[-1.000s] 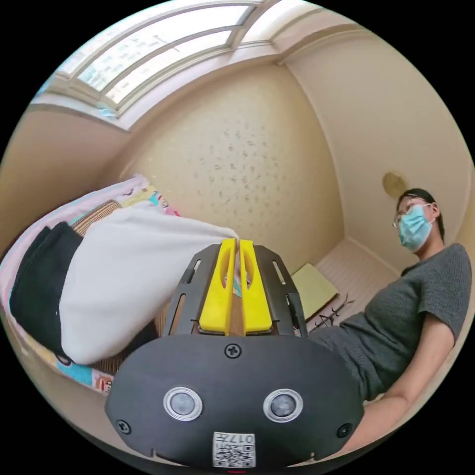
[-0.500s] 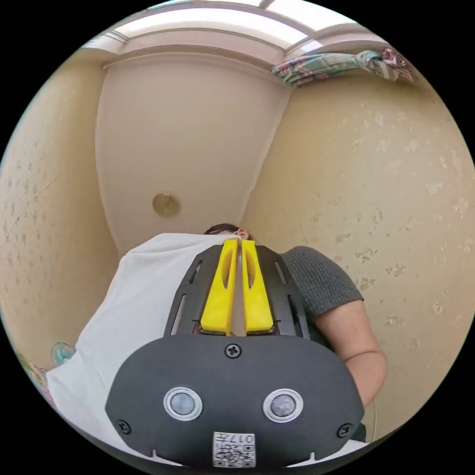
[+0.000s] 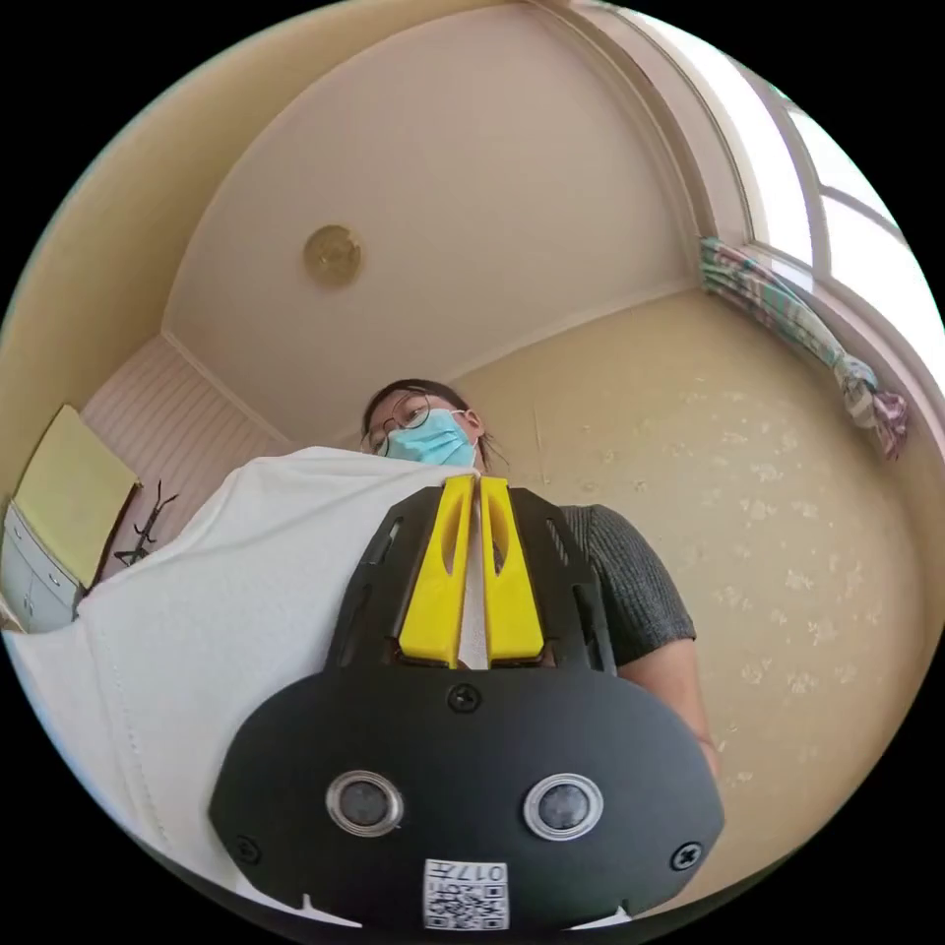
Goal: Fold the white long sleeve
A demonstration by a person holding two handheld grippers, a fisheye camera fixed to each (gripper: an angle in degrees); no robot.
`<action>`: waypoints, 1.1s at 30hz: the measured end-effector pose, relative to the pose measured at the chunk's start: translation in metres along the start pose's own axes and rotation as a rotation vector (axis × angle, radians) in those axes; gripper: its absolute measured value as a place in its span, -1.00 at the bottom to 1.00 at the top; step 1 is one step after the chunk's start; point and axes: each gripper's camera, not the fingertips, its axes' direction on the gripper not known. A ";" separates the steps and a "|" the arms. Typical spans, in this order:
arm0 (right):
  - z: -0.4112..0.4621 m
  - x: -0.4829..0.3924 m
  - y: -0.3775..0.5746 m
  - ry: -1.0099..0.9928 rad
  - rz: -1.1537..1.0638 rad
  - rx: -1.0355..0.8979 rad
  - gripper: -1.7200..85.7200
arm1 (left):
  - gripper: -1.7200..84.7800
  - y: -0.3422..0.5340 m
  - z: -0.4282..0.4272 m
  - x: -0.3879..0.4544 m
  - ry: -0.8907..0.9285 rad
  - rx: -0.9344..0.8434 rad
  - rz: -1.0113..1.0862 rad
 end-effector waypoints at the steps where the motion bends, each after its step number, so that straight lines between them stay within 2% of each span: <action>1: 0.009 -0.008 -0.011 -0.015 -0.034 -0.017 -0.60 | -0.96 0.009 0.001 -0.012 0.012 0.004 -0.029; 3: 0.016 -0.018 -0.022 -0.029 -0.076 -0.030 -0.60 | -0.96 0.044 0.005 -0.057 0.078 0.021 -0.145; 6: 0.028 -0.027 -0.028 -0.061 -0.116 -0.118 -0.63 | -0.96 0.077 -0.003 -0.089 0.135 0.070 -0.209; 8: 0.035 -0.035 -0.026 -0.071 -0.141 -0.186 -0.72 | -0.97 0.089 -0.013 -0.094 0.097 0.082 -0.204; 9: 0.034 -0.046 -0.022 -0.067 -0.204 -0.190 -0.83 | -0.97 0.094 -0.019 -0.096 0.058 0.074 -0.203; 11: 0.021 -0.062 -0.017 -0.002 -0.285 -0.122 -0.87 | -0.97 0.100 -0.027 -0.098 0.001 0.046 -0.210; 13: -0.010 -0.065 -0.022 0.160 -0.196 0.016 -0.89 | -0.97 0.104 -0.037 -0.103 -0.109 0.014 -0.260; 16: -0.034 -0.081 -0.033 0.281 -0.176 0.070 -0.90 | -0.97 0.099 -0.050 -0.102 -0.344 -0.083 -0.308; 17: -0.036 -0.088 -0.035 0.318 -0.187 0.073 -0.90 | -0.97 0.097 -0.048 -0.101 -0.455 -0.146 -0.294; 19: -0.040 -0.115 -0.050 0.525 -0.197 0.090 -0.91 | -0.96 0.097 -0.047 -0.107 -0.628 -0.251 -0.328; 20: -0.040 -0.121 -0.055 0.580 -0.190 0.094 -0.91 | -0.94 0.101 -0.050 -0.114 -0.780 -0.298 -0.369; 21: -0.039 -0.131 -0.062 0.679 -0.182 0.093 -0.91 | -0.92 0.107 -0.055 -0.122 -0.938 -0.319 -0.402; 24: -0.028 -0.149 -0.074 0.876 -0.193 0.074 -0.91 | -0.81 0.133 -0.067 -0.150 -1.211 -0.319 -0.476; 29: -0.001 -0.147 -0.086 1.052 -0.169 -0.004 -0.92 | -0.65 0.186 -0.064 -0.225 -1.364 -0.334 -0.569; 33: 0.012 -0.135 -0.100 1.116 -0.108 -0.045 -0.91 | -0.60 0.242 -0.023 -0.316 -1.389 -0.479 -0.630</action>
